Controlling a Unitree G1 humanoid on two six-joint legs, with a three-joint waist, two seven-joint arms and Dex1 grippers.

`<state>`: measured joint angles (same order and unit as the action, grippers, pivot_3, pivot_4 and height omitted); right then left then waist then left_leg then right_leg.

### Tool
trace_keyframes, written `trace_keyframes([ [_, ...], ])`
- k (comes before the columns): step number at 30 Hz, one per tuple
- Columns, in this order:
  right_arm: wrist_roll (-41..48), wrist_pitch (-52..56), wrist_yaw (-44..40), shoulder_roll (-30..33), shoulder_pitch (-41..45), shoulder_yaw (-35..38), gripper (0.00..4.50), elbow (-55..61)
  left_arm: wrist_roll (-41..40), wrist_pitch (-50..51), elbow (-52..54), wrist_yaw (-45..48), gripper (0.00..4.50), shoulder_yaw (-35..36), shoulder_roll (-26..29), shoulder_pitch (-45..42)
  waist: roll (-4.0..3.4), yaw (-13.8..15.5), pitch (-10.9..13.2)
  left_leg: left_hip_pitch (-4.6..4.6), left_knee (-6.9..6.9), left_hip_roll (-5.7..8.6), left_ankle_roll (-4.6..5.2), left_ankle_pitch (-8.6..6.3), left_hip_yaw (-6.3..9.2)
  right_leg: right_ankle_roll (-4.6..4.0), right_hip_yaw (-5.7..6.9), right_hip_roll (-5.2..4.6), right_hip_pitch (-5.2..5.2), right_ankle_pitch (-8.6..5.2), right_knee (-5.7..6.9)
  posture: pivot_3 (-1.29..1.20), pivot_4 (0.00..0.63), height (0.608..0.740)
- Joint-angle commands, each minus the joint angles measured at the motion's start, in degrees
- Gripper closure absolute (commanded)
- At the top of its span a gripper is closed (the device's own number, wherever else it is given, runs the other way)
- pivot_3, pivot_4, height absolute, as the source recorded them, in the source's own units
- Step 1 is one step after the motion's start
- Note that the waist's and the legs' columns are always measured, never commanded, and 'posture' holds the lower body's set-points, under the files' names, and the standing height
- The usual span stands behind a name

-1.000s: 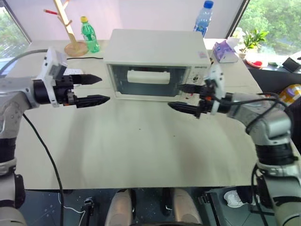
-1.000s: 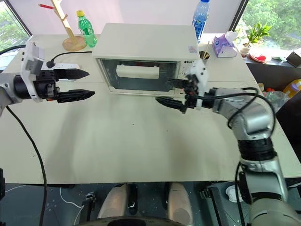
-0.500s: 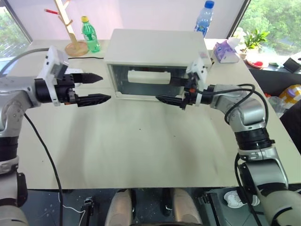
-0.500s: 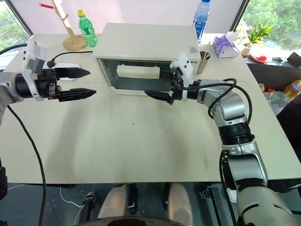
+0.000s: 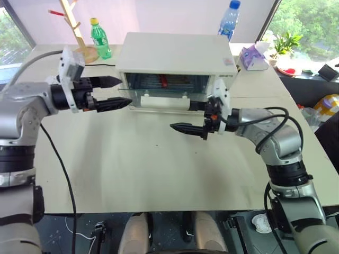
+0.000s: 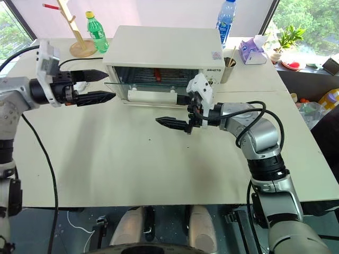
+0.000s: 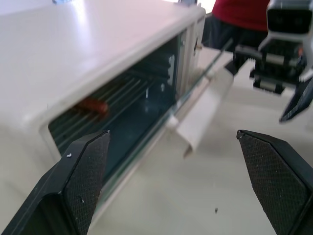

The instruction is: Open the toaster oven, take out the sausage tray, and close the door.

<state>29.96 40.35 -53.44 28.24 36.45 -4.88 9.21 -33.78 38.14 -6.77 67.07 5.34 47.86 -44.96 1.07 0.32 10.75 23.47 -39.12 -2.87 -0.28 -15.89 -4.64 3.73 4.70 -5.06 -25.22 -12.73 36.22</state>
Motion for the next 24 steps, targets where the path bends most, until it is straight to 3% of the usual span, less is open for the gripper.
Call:
trace_keyframes([
  [1, 1.7, -0.7, 0.9, -0.9, -0.8, 0.9, 0.00, 4.7, 0.0, -0.1, -2.7, 0.7, 0.63, 0.4, -0.6, -4.3, 0.00, -0.1, 0.0, 0.00, 0.00, 0.00, 0.00, 0.00, 0.00, 0.00, 0.00, 0.00, 0.00, 0.00, 0.00, 0.00, 0.150, 0.722],
  [2, 1.6, -0.8, 1.4, -1.0, -1.6, 0.9, 0.00, 5.0, 1.0, -1.0, -4.2, 1.3, 0.89, -0.5, -1.0, -5.5, 0.00, 0.0, 0.0, 0.00, 0.00, 0.00, 0.00, 0.00, 0.00, 0.00, 0.00, 0.00, 0.00, 0.00, 0.01, 0.00, 0.150, 0.722],
  [7, 1.1, -1.2, 3.2, -1.2, -5.5, 0.6, 0.00, 6.6, 6.9, -7.0, -13.8, 3.2, 3.60, -4.7, -4.0, -11.3, 0.01, 0.3, 0.0, -0.01, -0.03, 0.01, -0.01, 0.01, 0.01, 0.00, 0.00, 0.01, 0.03, 0.00, 0.01, 0.00, 0.150, 0.722],
  [9, 1.0, -1.3, 3.7, -1.3, -6.4, 0.6, 0.00, 7.0, 10.1, -10.8, -17.1, 3.8, 4.44, -6.5, -5.0, -12.8, 0.01, 0.3, 0.0, -0.01, -0.03, 0.01, -0.01, 0.01, 0.00, 0.00, 0.00, 0.01, 0.03, 0.00, 0.01, 0.00, 0.150, 0.722],
  [18, 1.3, -1.0, 6.1, -1.1, -8.0, 1.6, 0.00, 8.7, 17.7, -20.8, -27.1, 7.8, 4.44, -10.3, -8.2, -15.0, 0.01, 0.4, 0.0, 0.00, -0.03, 0.01, 0.00, 0.01, 0.00, 0.00, 0.00, 0.00, 0.03, 0.00, 0.00, 0.00, 0.150, 0.722],
  [24, -2.0, -0.2, 8.4, 2.7, -9.6, 2.2, 0.00, 7.3, 19.1, -22.2, -29.9, 9.2, 4.44, -10.0, -9.7, -15.9, 0.05, 0.4, 0.0, 0.03, -0.06, 0.03, 0.00, 0.00, 0.01, 0.01, 0.00, -0.02, 0.05, 0.00, -0.02, 0.00, 0.150, 0.722],
])
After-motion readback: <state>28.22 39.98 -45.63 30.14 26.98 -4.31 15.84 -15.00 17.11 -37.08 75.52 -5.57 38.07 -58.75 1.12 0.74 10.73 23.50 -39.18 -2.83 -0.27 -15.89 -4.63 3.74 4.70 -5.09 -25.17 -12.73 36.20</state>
